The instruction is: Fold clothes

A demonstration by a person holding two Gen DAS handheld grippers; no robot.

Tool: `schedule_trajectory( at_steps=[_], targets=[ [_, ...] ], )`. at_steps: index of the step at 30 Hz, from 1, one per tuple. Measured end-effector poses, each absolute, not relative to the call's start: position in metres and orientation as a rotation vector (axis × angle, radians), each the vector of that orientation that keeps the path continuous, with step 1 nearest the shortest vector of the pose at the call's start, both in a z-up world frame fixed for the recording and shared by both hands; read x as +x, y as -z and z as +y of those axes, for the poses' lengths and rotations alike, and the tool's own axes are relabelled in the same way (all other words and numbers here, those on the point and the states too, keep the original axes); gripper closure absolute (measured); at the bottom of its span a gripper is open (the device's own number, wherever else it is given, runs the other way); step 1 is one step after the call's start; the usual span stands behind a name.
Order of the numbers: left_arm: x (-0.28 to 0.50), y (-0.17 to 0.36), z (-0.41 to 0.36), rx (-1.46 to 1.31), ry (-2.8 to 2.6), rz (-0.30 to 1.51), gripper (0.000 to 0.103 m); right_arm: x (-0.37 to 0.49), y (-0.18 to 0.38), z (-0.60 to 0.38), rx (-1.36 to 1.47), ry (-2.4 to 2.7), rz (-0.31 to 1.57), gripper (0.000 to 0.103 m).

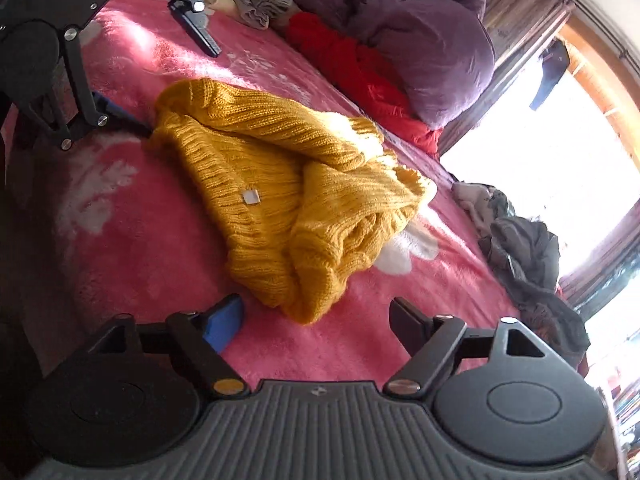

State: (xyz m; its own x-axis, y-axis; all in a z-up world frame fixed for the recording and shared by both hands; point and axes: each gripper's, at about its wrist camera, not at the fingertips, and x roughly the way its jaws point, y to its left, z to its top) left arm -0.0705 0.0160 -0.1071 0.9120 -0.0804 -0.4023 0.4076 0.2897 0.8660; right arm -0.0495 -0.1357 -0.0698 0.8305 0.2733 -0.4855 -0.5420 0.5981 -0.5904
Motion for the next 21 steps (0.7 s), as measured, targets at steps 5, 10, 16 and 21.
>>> schedule_trajectory(
  at_steps=[5,10,16,21],
  targets=[
    [-0.062,0.121,0.014,1.298,0.287,0.204,0.029,-0.054,0.080,-0.121,-0.950,-0.455,0.287,0.024],
    [-0.067,0.121,0.013,1.342,0.247,0.111,0.029,-0.059,0.078,-0.121,-0.984,-0.429,0.230,0.030],
    [-0.067,0.120,0.015,1.340,0.240,0.073,0.050,-0.054,0.087,-0.121,-0.977,-0.468,0.244,0.049],
    [-0.061,0.121,0.011,1.342,0.219,0.100,0.058,-0.057,0.090,-0.115,-0.991,-0.478,0.250,0.063]
  ],
)
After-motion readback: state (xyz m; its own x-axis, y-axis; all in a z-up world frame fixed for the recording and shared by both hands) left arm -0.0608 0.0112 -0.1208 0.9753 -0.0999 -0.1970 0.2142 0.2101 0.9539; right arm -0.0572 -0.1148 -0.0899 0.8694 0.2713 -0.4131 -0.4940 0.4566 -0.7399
